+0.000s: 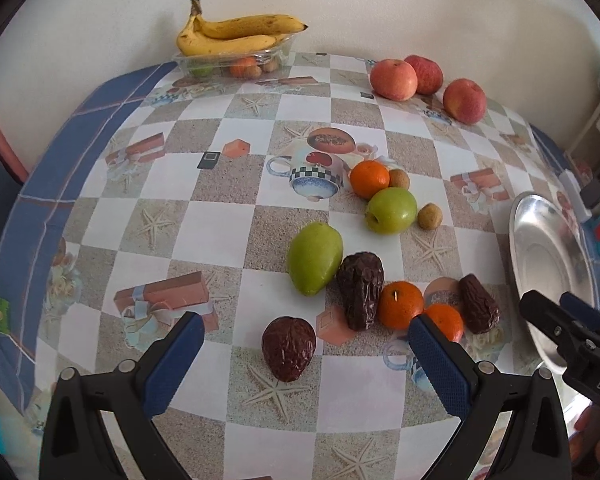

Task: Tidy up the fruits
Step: 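Grasp a dark red date with the right gripper while the left gripper grasps another date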

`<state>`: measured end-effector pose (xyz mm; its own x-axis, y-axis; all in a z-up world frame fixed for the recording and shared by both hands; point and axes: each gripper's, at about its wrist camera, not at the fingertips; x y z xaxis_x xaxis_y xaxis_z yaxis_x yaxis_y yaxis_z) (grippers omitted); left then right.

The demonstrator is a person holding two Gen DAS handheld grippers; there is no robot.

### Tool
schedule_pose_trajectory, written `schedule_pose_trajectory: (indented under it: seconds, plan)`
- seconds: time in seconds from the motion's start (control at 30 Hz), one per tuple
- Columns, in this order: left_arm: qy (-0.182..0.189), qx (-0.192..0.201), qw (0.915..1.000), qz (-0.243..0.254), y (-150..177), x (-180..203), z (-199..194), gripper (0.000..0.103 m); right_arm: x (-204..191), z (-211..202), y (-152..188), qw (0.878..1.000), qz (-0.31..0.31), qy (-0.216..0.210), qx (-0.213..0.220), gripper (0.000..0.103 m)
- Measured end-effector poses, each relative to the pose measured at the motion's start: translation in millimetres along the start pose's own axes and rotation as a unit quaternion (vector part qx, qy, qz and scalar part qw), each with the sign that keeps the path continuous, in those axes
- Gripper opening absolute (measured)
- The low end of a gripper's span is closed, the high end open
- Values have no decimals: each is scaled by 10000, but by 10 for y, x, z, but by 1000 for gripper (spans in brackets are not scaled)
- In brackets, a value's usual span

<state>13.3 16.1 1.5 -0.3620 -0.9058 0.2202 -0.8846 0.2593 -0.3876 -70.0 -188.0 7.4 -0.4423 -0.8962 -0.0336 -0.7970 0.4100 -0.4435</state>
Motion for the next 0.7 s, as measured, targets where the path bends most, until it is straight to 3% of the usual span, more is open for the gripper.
schedule_pose_trajectory:
  seconds: [0.13,0.2,0.37,0.57,0.7]
  plan:
    - [-85,33,9998,-148,-22,-104,33,103,-87,7,-32,9997,-94,-222,39,88]
    - [-67,-217,9996,-150,-17,-157,115,103,-146,36,-36,9995,-223,-214,10,72]
    - [-125,-633,9968,-470,45,-300,251,97,-233,181,-30,9986,-414,-233,-243,49]
    - [235,-878,9936,-666,94,-335,320,70,-273,367,-5,9970,-510,-162,-553,39]
    - [364,-996,9920,-679,122,-328,345,41,-277,452,20,9959,-490,-245,-719,35]
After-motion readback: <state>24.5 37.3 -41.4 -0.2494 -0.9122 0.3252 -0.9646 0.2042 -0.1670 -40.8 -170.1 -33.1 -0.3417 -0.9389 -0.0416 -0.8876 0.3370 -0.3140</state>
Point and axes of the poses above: each gripper's, at about its wrist camera, not at the fingertips, and z roughly the way its jaws point, x to its right, y to its underside, and after that the axes turned 9 degrees about y, right-handed
